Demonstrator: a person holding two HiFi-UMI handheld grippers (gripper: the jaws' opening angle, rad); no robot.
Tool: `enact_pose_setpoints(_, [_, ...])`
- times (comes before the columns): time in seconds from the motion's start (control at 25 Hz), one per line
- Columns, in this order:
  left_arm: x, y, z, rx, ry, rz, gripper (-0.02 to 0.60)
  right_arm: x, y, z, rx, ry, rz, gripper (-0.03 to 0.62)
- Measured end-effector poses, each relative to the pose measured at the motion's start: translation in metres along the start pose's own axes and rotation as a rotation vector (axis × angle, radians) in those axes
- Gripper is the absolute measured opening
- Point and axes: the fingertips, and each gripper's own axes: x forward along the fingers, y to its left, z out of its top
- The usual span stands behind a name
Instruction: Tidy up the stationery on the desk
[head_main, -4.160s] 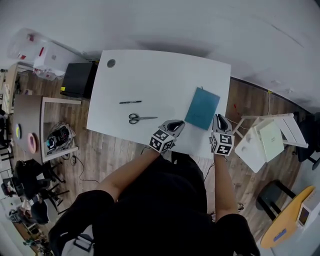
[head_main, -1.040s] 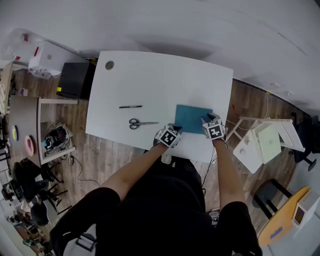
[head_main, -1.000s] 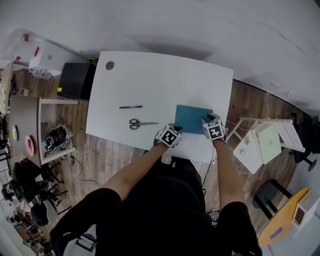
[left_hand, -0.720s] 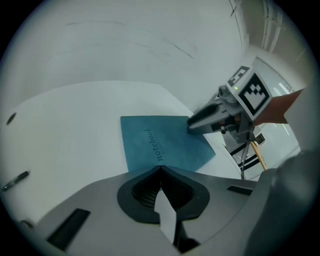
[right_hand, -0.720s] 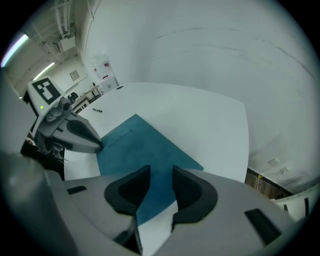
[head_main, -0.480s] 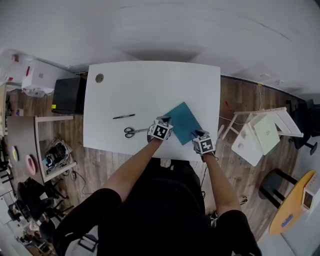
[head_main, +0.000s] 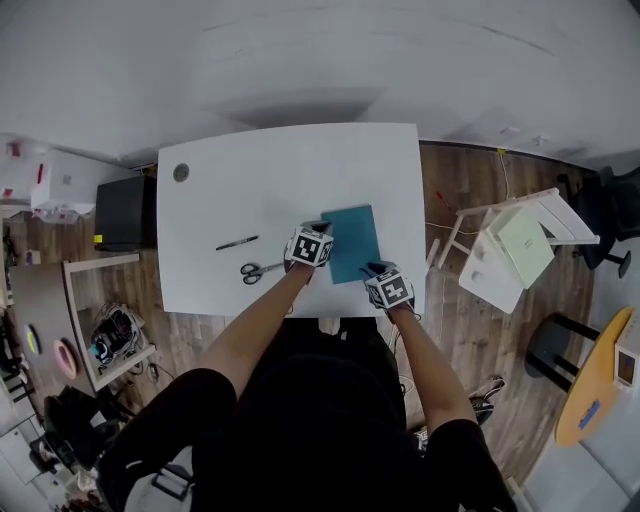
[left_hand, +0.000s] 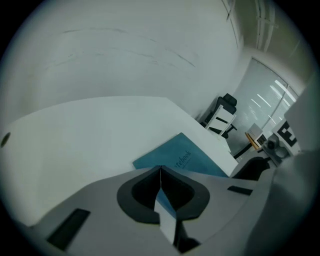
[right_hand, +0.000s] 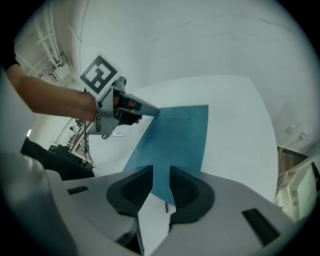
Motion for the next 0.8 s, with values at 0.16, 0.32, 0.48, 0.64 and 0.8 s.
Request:
enact_pose_setpoints(0.16, [-0.02, -0.029, -0.023, -0.017, 0.012, -0.077, 0.015, -0.006, -0.02, 0.021, -0.091, -0.039, -0.043, 0.137])
enact_pose_setpoints(0.32, [-0.022, -0.064, -0.061, 0.03, 0.053, -0.12, 0.015, 0.005, -0.023, 0.013, -0.199, 0.003, -0.079, 0.166])
enact_pose_setpoints(0.48, [-0.018, -0.067, -0.081, 0.061, 0.095, -0.093, 0.014, 0.009, -0.026, 0.016, -0.19, -0.057, -0.129, 0.166])
enact_pose_setpoints(0.64, [-0.017, -0.065, -0.082, 0.1, 0.138, -0.096, 0.014, 0.008, -0.026, 0.016, -0.16, -0.056, -0.153, 0.164])
enact_pose_setpoints(0.8, [-0.015, -0.032, -0.063, 0.007, 0.083, -0.043, 0.014, 0.017, -0.018, 0.028, -0.185, -0.047, -0.154, 0.163])
